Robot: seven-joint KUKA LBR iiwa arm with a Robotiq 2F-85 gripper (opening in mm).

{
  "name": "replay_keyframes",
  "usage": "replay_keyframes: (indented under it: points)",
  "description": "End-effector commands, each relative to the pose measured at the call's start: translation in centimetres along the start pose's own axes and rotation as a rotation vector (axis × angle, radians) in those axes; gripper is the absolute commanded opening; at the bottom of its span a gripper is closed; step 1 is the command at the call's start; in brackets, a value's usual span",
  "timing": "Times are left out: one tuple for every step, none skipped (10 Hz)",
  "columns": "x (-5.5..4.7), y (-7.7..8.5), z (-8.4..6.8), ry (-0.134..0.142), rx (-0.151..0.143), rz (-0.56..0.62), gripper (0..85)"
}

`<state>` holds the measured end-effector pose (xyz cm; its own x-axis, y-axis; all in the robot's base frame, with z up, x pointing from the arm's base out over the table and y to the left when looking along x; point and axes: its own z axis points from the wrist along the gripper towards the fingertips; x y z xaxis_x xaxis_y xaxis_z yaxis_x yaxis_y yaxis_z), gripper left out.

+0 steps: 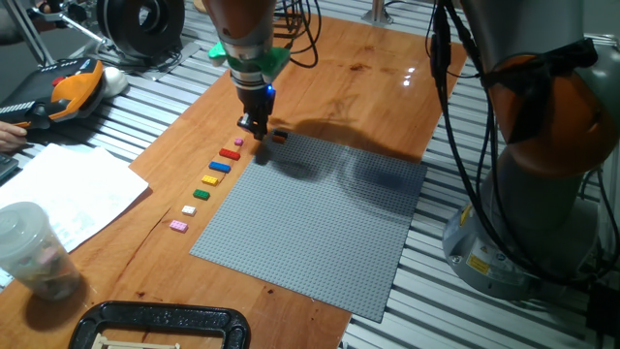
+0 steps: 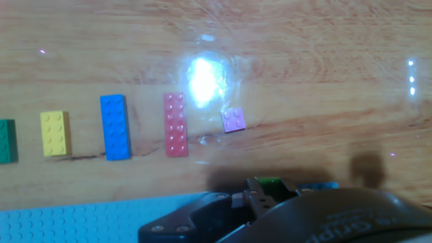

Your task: Build with small Lego blocks

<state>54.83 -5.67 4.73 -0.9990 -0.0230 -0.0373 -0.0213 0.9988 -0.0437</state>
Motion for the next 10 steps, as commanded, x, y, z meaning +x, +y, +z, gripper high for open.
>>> replay_keyframes:
  points:
    - [0.3, 0.0, 0.0, -0.004, 0.006, 0.001, 0.0]
    - [0.8, 0.1, 0.2, -0.008, 0.003, 0.001, 0.0]
    - [1.0, 0.1, 0.3, -0.01, 0.003, 0.002, 0.0]
    - [1.1, 0.1, 0.4, -0.014, 0.005, 0.001, 0.0]
    - [1.2, -0.1, 0.6, -0.017, 0.005, -0.002, 0.0]
    - [1.4, -0.3, 0.8, -0.021, 0.002, -0.004, 0.0]
    - [1.5, -0.2, 0.8, -0.019, 0.002, -0.002, 0.0]
    - [1.5, -0.2, 0.8, -0.019, 0.003, -0.002, 0.0]
    - [1.4, -0.2, 0.9, -0.02, 0.005, -0.001, 0.0]
    - [1.4, -0.2, 0.9, -0.02, 0.005, -0.002, 0.0]
